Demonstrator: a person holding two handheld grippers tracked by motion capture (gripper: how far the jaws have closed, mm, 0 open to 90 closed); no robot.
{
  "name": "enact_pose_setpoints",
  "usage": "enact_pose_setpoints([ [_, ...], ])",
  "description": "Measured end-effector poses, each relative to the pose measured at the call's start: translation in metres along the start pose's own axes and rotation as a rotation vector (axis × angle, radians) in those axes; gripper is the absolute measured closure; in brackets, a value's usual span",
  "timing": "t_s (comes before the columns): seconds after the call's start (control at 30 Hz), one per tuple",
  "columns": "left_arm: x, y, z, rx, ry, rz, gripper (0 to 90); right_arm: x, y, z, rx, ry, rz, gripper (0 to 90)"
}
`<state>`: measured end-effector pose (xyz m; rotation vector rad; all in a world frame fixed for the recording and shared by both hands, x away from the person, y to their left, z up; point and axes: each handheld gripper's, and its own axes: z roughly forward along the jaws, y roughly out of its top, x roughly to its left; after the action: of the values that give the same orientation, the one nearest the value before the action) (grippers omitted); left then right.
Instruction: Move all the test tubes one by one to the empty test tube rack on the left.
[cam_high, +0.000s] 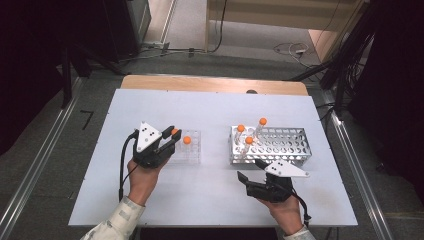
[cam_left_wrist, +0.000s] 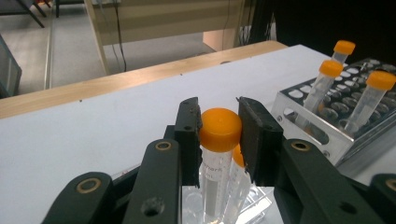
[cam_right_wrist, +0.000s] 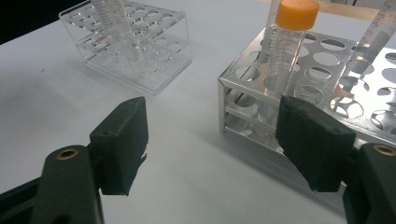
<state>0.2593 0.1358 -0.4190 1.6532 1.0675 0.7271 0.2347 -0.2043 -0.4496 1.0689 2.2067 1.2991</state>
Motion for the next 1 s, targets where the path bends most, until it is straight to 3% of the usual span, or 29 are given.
enact_pose_setpoints([
  [0.27, -0.003, -0.0045, 0.0017, 0.003, 0.009, 0.011, 68.8, 0.0008, -0.0009, 0.0015, 0.007, 0.0, -0.005, 24.2],
  [0.43, -0.0015, -0.0053, 0.0001, -0.004, 0.02, -0.002, 66.7, 0.0005, -0.0008, 0.0009, 0.005, 0.0, -0.002, 24.2],
  [1.0, 0.004, -0.004, -0.0067, -0.027, -0.009, -0.055, 64.0, 0.001, -0.0015, 0.0023, 0.008, 0.003, -0.003, 24.2],
])
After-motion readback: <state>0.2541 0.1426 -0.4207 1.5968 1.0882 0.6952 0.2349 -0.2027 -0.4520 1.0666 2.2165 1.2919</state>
